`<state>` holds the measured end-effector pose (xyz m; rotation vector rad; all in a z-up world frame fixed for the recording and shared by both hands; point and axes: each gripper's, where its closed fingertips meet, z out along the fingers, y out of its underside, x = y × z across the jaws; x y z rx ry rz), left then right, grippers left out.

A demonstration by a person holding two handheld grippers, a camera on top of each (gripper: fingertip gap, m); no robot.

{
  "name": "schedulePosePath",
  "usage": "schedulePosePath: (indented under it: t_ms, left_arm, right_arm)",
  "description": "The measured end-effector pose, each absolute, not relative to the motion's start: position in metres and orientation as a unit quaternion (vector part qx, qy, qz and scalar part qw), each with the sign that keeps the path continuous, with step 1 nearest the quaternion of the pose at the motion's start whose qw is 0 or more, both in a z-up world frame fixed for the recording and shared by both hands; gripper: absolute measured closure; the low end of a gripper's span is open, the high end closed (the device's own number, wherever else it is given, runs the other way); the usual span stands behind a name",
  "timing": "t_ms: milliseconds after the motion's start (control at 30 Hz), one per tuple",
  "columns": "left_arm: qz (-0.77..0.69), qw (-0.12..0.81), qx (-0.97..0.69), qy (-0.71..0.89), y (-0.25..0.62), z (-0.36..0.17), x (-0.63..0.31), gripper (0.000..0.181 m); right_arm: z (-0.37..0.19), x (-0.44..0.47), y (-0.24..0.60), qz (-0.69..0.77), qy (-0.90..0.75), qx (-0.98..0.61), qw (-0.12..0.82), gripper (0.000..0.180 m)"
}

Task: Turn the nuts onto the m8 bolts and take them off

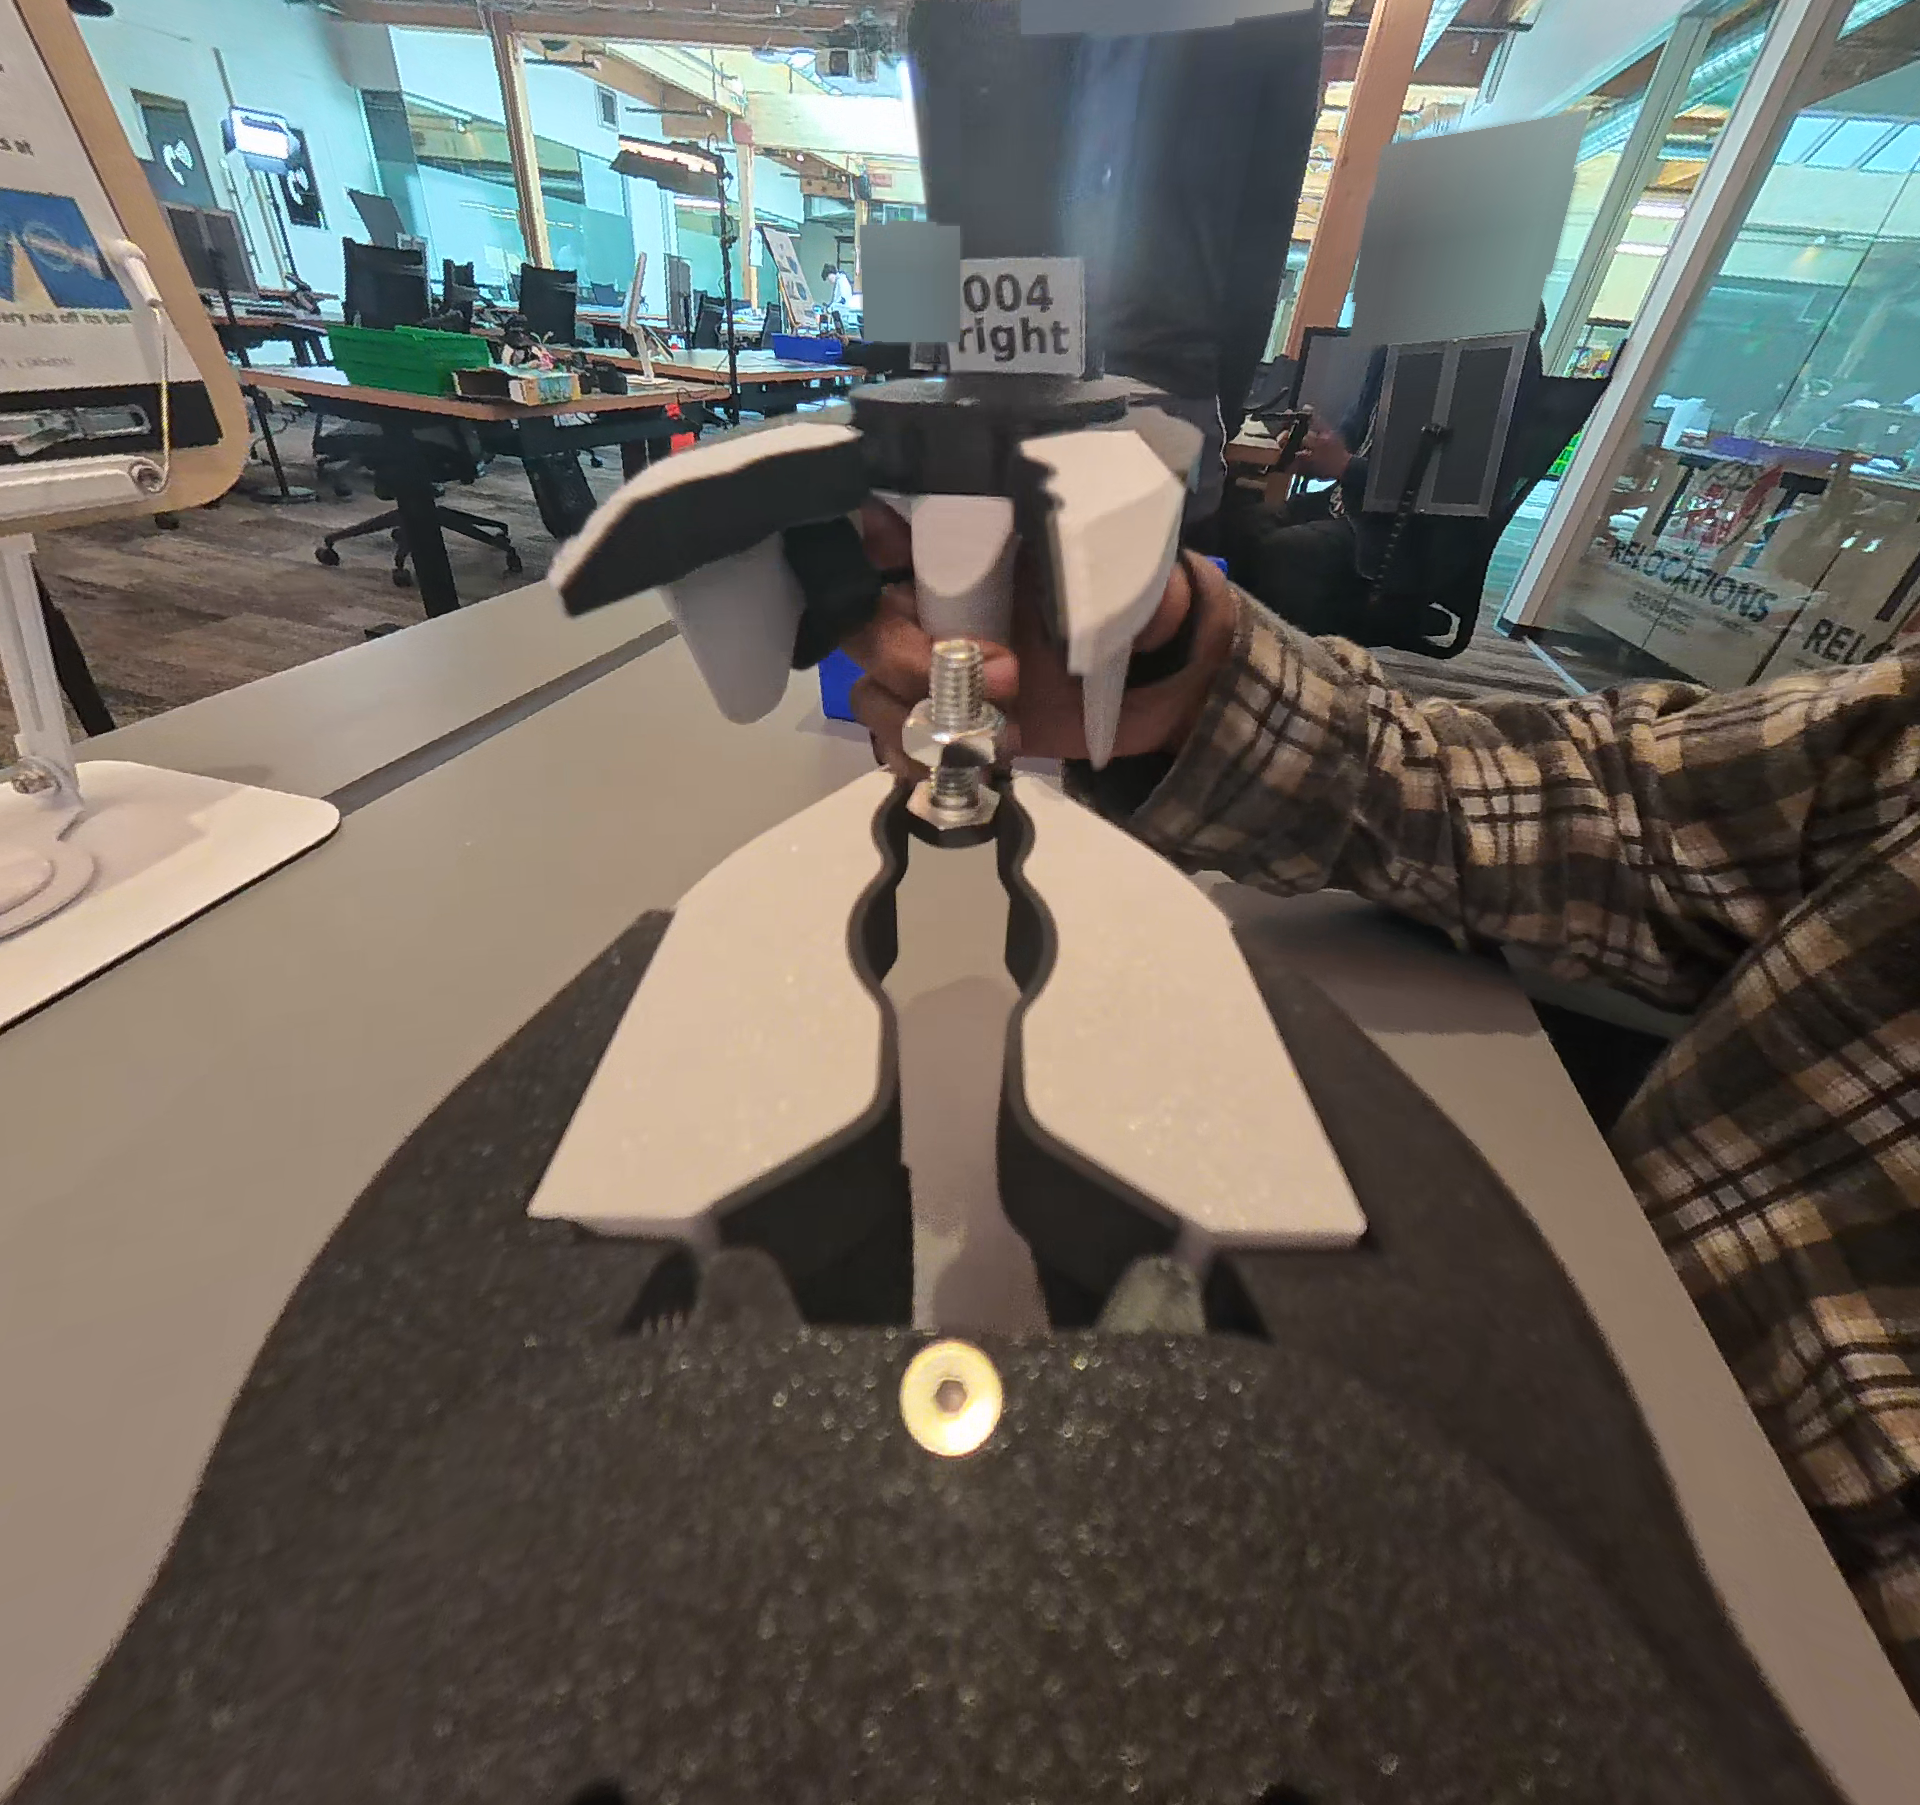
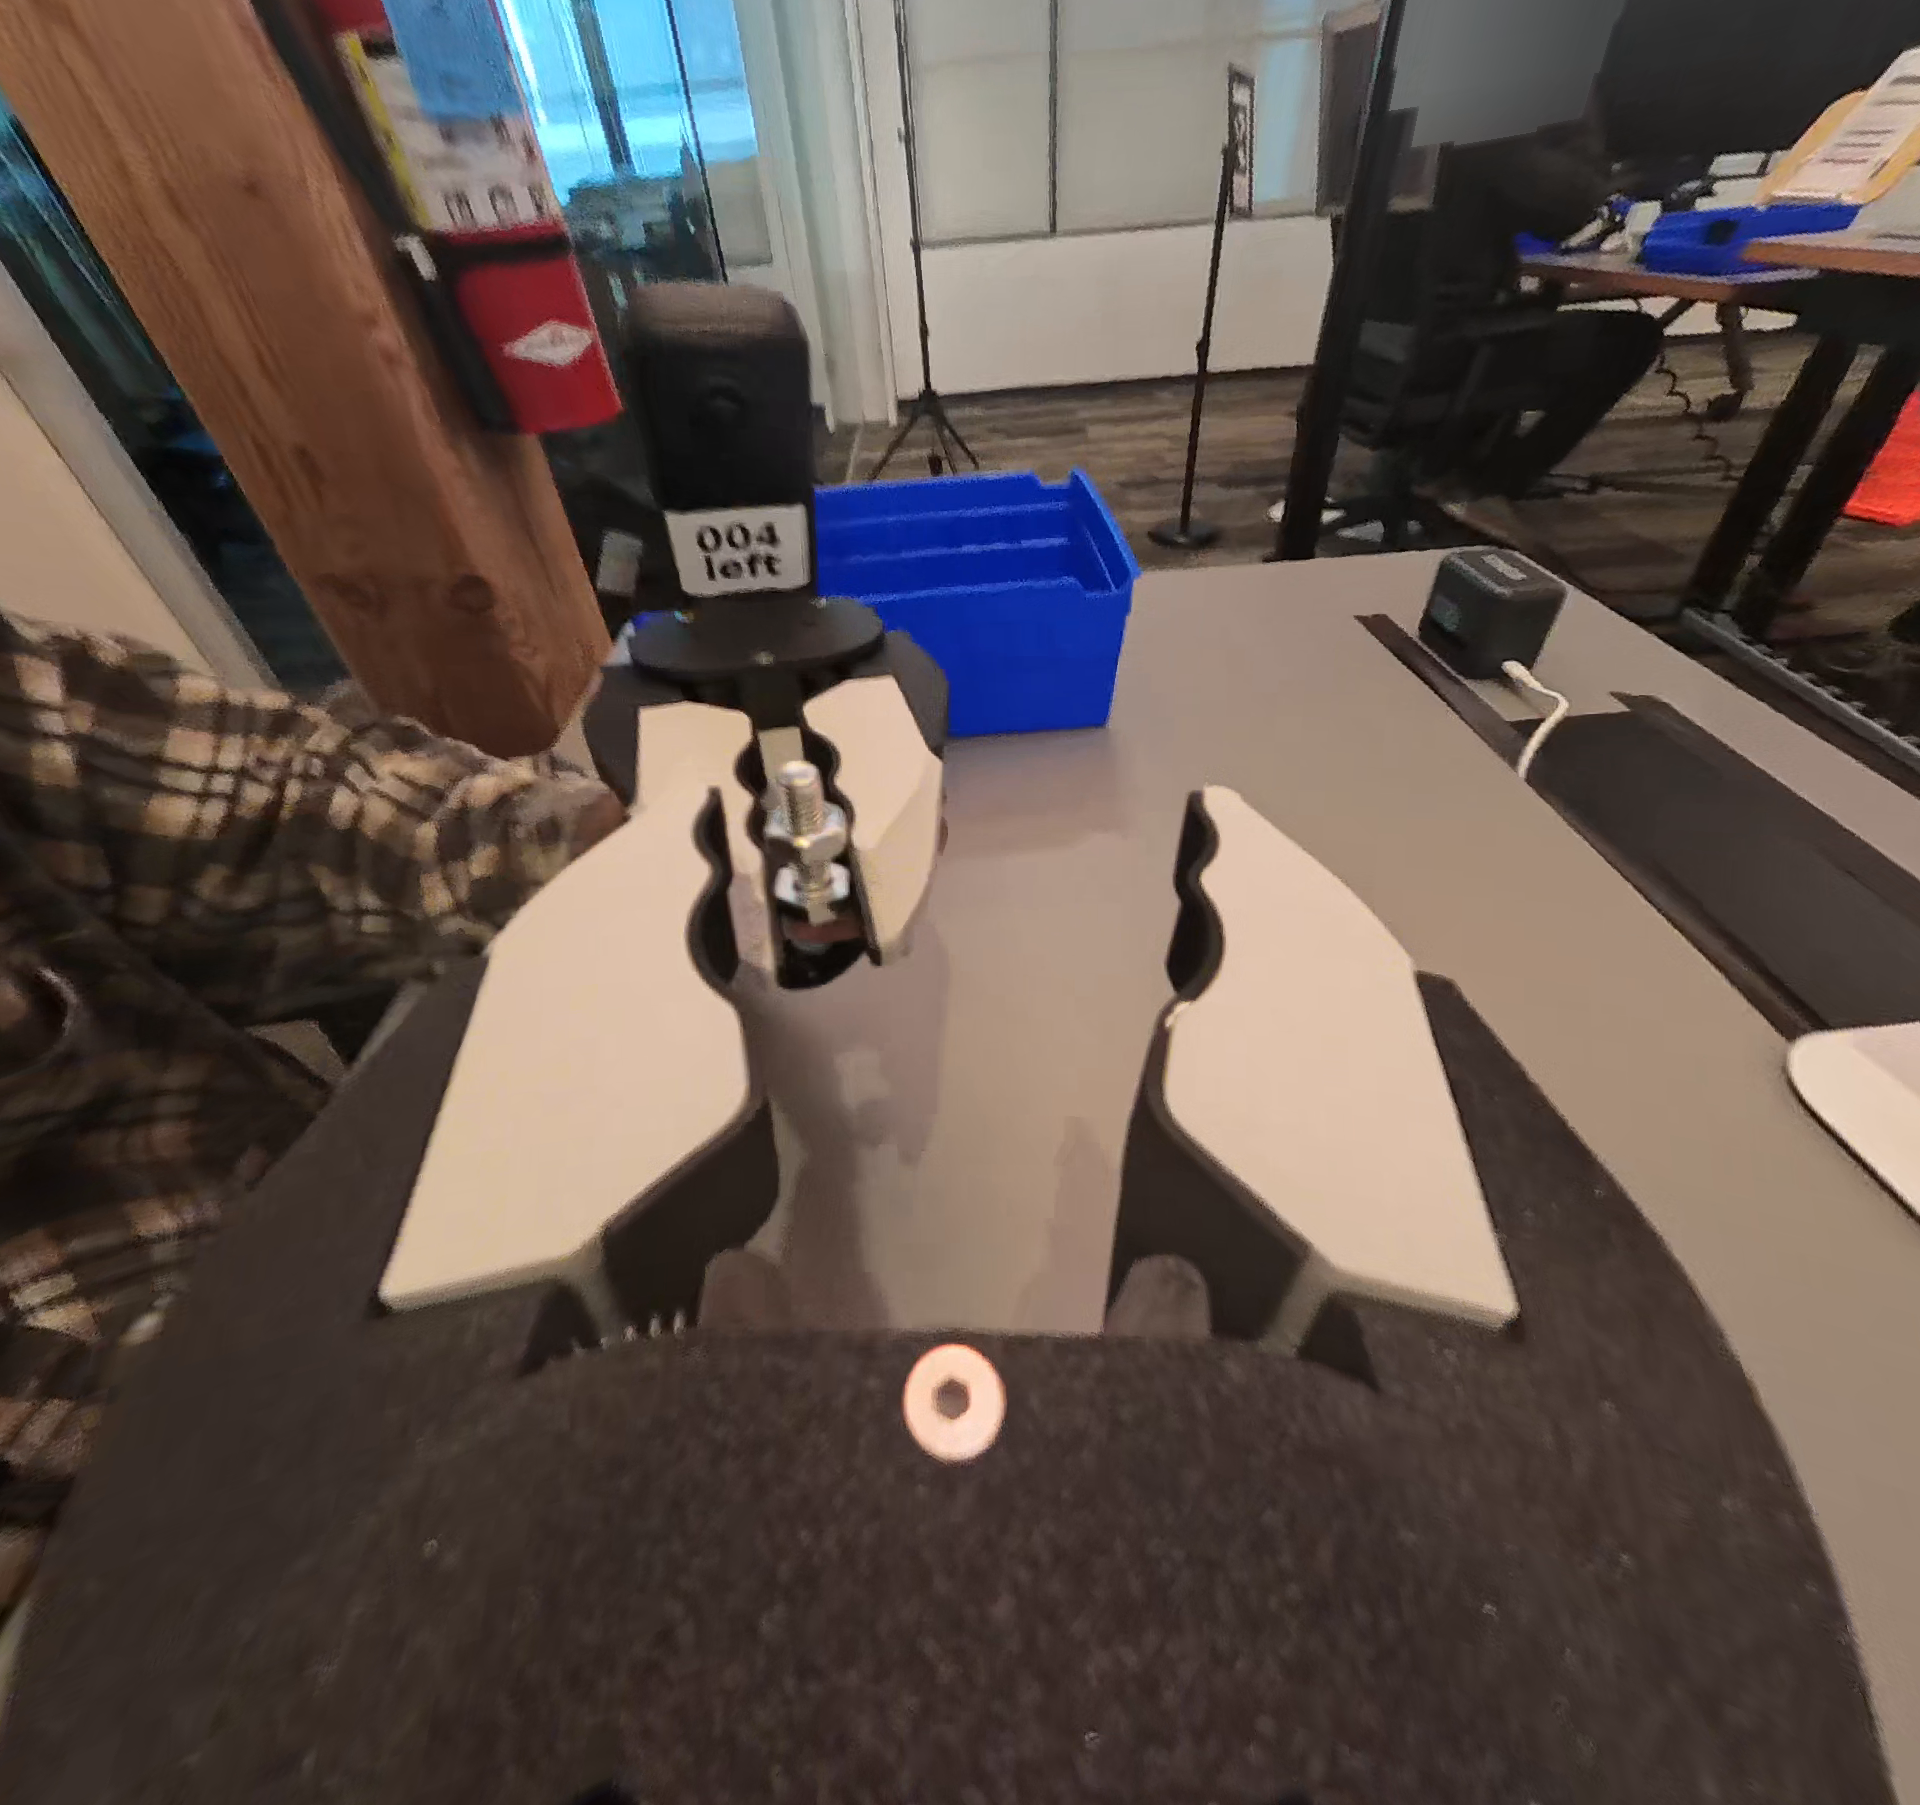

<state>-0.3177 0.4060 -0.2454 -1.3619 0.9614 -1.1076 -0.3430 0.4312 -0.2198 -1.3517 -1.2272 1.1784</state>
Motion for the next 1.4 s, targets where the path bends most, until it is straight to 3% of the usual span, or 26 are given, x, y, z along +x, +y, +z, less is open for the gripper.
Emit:
schedulePosePath:
  t_ms: [200,400,467,733,767,1100,1167,1400]
  left_arm:
    - [-0.469,0.547,-0.564,0.402,0.404,-0.239,-0.32,0.165]
    - [-0.468,0.547,-0.565,0.403,0.403,-0.24,-0.319,0.165]
    - [-0.467,0.551,-0.562,0.403,0.404,-0.238,-0.321,0.165]
    - [-0.464,0.552,-0.563,0.403,0.403,-0.239,-0.32,0.165]
    - [-0.462,0.554,-0.563,0.403,0.404,-0.238,-0.321,0.165]
    - [-0.463,0.554,-0.56,0.406,0.402,-0.238,-0.32,0.165]
    - [-0.47,0.556,-0.556,0.4,0.402,-0.235,-0.323,0.166]
    - [-0.469,0.558,-0.555,0.402,0.401,-0.235,-0.321,0.166]
  right_arm:
    - [-0.216,-0.326,0.452,0.485,-0.454,-0.571,0.483,0.101]
    - [-0.224,-0.343,0.438,0.471,-0.491,-0.568,0.463,0.092]
    - [-0.225,-0.332,0.452,0.471,-0.465,-0.586,0.468,0.1]
    - [-0.224,-0.342,0.44,0.459,-0.49,-0.575,0.467,0.088]
    - [-0.224,-0.336,0.448,0.454,-0.477,-0.586,0.471,0.098]
    - [-0.22,-0.341,0.441,0.462,-0.484,-0.574,0.471,0.089]
    - [-0.218,-0.33,0.45,0.464,-0.465,-0.584,0.476,0.097]
    - [-0.206,-0.338,0.433,0.488,-0.48,-0.553,0.475,0.096]
